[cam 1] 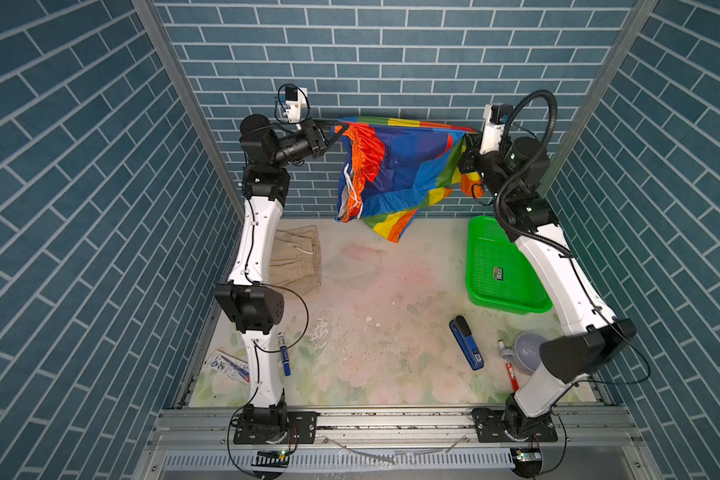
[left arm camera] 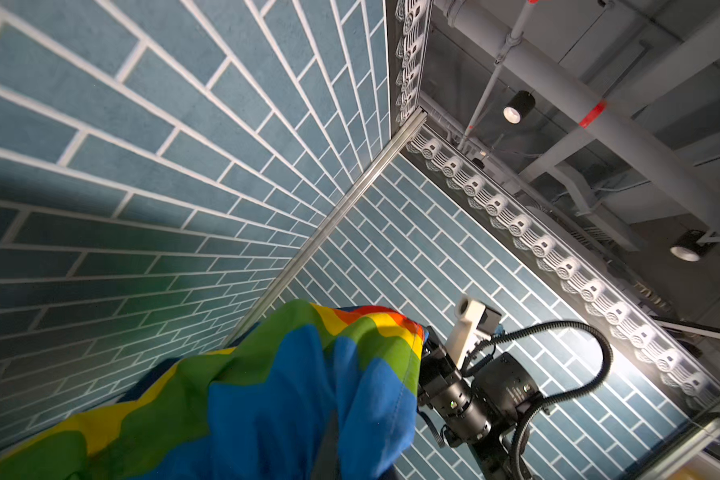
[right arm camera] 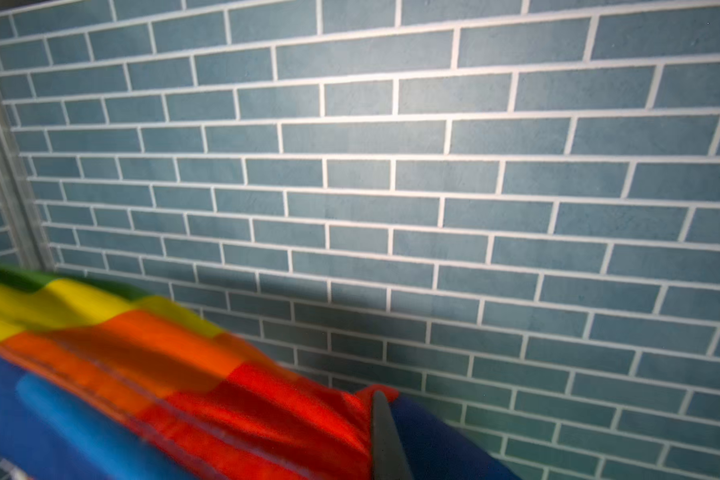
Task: Fold and stack the shorts
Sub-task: 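Lay the rainbow shorts flat on the table with both grippers, then release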
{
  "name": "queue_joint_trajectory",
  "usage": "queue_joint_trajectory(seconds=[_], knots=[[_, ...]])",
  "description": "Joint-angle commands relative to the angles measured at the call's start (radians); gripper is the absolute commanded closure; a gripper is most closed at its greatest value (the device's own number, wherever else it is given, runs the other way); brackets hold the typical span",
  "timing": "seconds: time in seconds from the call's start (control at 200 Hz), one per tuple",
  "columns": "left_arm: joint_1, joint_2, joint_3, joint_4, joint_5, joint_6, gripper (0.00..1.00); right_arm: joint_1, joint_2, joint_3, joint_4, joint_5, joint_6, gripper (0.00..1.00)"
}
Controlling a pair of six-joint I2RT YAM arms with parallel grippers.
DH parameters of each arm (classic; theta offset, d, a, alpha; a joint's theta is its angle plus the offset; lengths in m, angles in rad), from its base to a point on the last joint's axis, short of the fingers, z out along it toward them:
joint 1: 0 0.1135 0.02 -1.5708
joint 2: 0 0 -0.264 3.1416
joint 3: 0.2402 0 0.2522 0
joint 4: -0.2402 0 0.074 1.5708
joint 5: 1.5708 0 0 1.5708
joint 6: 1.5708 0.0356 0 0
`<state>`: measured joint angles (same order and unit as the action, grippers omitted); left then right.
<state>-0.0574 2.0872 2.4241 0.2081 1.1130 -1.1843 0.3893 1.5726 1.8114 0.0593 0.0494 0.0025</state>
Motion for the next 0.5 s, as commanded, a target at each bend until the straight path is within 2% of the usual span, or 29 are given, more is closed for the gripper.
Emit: queue_joint_trajectory(seconds=[0.0, 0.135, 0.235, 0.375, 0.495], knots=[[0.152, -0.092, -0.267, 0.269, -0.089, -0.133, 1.0, -0.033, -0.254, -0.32, 0.287, 0.291, -0.028, 1.0], [0.154, -0.243, -0.728, 0.462, -0.085, -0.139, 1.0, 0.066, -0.446, -0.72, 0.258, 0.349, 0.019, 1.0], [0.154, -0.337, -1.011, 0.6, -0.085, -0.163, 1.0, 0.109, -0.559, -0.921, 0.157, 0.377, 0.144, 1.0], [0.154, -0.455, -1.352, 0.709, -0.058, -0.172, 1.0, 0.148, -0.687, -1.095, -0.02, 0.343, 0.329, 1.0], [0.155, -0.536, -1.537, 0.717, -0.08, -0.168, 1.0, 0.194, -0.754, -1.189, -0.13, 0.312, 0.424, 1.0]])
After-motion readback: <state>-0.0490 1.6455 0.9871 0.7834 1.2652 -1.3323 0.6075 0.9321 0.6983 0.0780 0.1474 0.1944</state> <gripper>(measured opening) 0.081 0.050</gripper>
